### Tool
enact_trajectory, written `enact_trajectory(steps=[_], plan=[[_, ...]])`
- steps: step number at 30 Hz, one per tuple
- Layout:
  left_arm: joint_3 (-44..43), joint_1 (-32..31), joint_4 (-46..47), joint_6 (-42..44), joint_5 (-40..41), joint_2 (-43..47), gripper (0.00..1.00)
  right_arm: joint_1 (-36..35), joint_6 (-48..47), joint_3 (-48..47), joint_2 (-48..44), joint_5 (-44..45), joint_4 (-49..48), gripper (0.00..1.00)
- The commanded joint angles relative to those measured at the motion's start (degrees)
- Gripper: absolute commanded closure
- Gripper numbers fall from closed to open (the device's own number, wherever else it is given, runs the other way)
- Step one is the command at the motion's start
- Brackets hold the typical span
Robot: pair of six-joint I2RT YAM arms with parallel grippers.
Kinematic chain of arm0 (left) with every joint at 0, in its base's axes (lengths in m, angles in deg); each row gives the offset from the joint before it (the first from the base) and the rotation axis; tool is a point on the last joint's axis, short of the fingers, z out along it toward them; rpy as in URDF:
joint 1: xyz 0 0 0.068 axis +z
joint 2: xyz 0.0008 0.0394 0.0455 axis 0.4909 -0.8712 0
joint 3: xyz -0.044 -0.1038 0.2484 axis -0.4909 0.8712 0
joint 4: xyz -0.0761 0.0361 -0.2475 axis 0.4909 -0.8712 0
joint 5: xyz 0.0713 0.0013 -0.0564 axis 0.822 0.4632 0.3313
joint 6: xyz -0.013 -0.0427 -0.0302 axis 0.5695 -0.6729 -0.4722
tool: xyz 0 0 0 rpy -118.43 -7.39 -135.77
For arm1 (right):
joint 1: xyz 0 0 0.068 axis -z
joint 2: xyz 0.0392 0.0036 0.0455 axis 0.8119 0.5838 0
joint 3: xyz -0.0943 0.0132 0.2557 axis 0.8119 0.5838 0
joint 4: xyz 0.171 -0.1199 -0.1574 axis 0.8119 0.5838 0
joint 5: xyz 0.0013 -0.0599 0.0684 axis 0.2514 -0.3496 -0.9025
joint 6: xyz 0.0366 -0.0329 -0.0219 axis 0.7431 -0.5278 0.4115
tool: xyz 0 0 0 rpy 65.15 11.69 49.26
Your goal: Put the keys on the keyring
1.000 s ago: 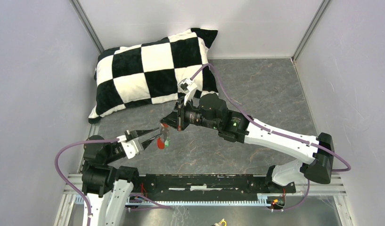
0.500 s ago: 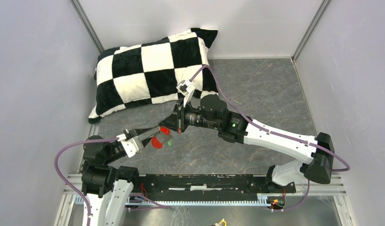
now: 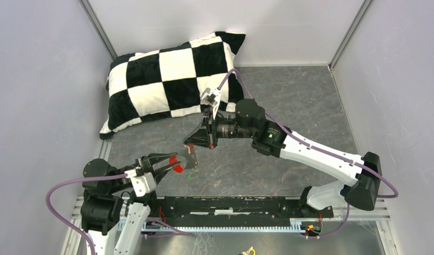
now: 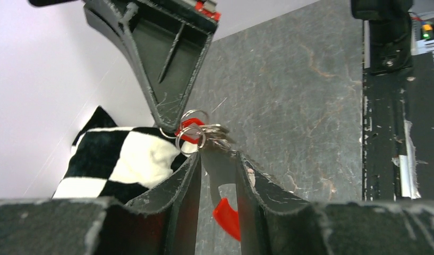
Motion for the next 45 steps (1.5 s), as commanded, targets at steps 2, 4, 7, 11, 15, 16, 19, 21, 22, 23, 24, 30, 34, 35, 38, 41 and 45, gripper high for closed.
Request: enact_trajectory(steps=[2, 4, 7, 11, 15, 16, 19, 21, 22, 23, 24, 30, 34, 35, 38, 41, 45], plan=[[-3.91, -0.07, -6.55, 6.22, -6.54, -2.59, 0.63, 1.1, -4.1, -1.48, -1.28, -14.38, -3.75, 1.0], [-4.89, -0.07, -6.85, 6.76, -6.79, -3.95, 0.63, 1.05, -5.59, -2.33, -0.66, -18.35, -3.68, 1.0], [-6.66, -0.07, -7.0, 6.66, -7.53, -5.88, 0.63, 1.04, -7.4, -3.31, -0.17, -21.63, -3.1, 1.0], [-7.78, -0.09, -8.48, 6.43, -8.44, -7.58, 0.64, 1.06, -7.98, -4.04, 0.06, -23.83, -4.08, 1.0], [-8.04, -0.07, -12.24, 8.16, -9.51, -8.22, 0.65, 1.05, -7.79, -4.21, 0.23, -24.93, -4.68, 1.0], [-8.29, -0.07, -12.83, 8.04, -10.04, -8.47, 0.65, 1.04, -7.75, -4.21, 0.31, -25.08, -4.61, 1.0], [-9.46, -0.07, -15.18, 8.02, -11.73, -9.93, 0.66, 1.03, -7.93, -4.52, 0.39, -25.39, -4.43, 1.0], [-10.61, -0.07, -16.74, 8.19, -12.85, -11.02, 0.66, 1.03, -8.19, -4.76, 0.49, -25.65, -4.13, 1.0], [-11.14, -0.07, -17.12, 8.04, -13.38, -11.55, 0.66, 1.03, -8.3, -4.84, 0.48, -25.78, -4.07, 1.0], [-11.61, -0.07, -17.18, 7.6, -13.79, -12.23, 0.66, 0.91, -8.23, -5.02, 0.58, -25.9, -4.03, 1.0], [-12.06, -0.12, -17.18, 7.12, -14.24, -12.48, 0.66, 0.91, -8.24, -5.01, 0.64, -26.05, -3.99, 1.0], [-13.22, -0.07, -17.13, 4.65, -16.15, -13.27, 0.67, 0.61, -8.02, -5.38, 0.78, -25.92, -4.25, 1.0], [-12.46, -0.02, -17.18, 4.97, -15.25, -12.81, 0.67, 0.14, -7.99, -5.92, 1.04, -25.66, -4.25, 1.0], [-12.22, -0.07, -17.18, 5.29, -14.72, -12.82, 0.67, 0.02, -8.0, -6.05, 1.1, -25.66, -4.23, 1.0], [-11.72, 0.01, -17.43, 7.12, -12.86, -12.89, 0.65, -0.38, -8.06, -6.4, 1.35, -25.57, -4.16, 1.0], [-11.74, 0.02, -17.39, 7.12, -12.41, -13.4, 0.62, -0.66, -8.33, -6.72, 1.77, -25.57, -3.9, 1.0], [-12.13, -0.01, -17.19, 5.67, -14.06, -13.79, 0.6, -0.86, -8.73, -7.46, 2.27, -25.57, -3.46, 1.0]])
